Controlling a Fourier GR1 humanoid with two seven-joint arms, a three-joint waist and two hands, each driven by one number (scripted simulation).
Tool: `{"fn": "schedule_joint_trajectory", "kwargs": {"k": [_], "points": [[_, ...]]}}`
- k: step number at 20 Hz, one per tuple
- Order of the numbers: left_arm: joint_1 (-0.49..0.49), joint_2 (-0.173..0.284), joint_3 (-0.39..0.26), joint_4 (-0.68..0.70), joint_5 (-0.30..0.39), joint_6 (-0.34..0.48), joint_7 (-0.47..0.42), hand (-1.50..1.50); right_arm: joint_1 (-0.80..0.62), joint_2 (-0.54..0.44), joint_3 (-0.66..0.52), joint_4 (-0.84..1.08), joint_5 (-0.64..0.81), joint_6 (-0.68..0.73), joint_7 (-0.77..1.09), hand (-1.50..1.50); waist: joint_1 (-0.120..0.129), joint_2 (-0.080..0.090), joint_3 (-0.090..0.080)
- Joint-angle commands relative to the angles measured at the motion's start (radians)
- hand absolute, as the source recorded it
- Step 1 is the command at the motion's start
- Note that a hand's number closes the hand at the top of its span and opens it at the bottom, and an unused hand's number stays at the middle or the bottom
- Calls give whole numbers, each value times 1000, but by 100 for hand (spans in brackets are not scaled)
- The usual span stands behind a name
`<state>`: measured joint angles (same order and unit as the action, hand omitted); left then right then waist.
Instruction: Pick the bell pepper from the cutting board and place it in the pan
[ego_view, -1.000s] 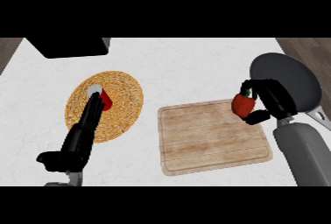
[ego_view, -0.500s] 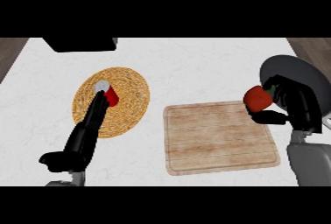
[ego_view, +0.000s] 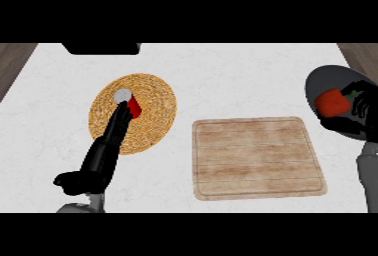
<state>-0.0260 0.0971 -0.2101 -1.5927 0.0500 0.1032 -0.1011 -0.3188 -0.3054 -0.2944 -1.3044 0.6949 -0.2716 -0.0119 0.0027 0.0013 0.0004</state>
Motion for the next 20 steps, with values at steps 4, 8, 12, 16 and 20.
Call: {"fn": "schedule_joint_trajectory", "kwargs": {"k": [4,8,12,16,20], "points": [[-8,22,21,6,18,-43,-4,0,-139,-125,-143,363,18,-236,-222,150,24,9,2],[-55,-18,2,40,-26,0,4,0,-229,-173,-249,578,-124,-267,-395,150,22,10,3],[-17,-10,10,20,11,-39,-22,0,-373,-257,-292,787,-130,-284,-446,150,46,15,4],[-46,-25,-9,38,-15,-28,-13,0,-388,-324,-328,900,-146,-273,-539,150,59,26,6],[-60,-29,-14,57,-18,-34,-20,0,-372,-355,-200,1035,-12,-107,-337,-150,85,40,4]]}}
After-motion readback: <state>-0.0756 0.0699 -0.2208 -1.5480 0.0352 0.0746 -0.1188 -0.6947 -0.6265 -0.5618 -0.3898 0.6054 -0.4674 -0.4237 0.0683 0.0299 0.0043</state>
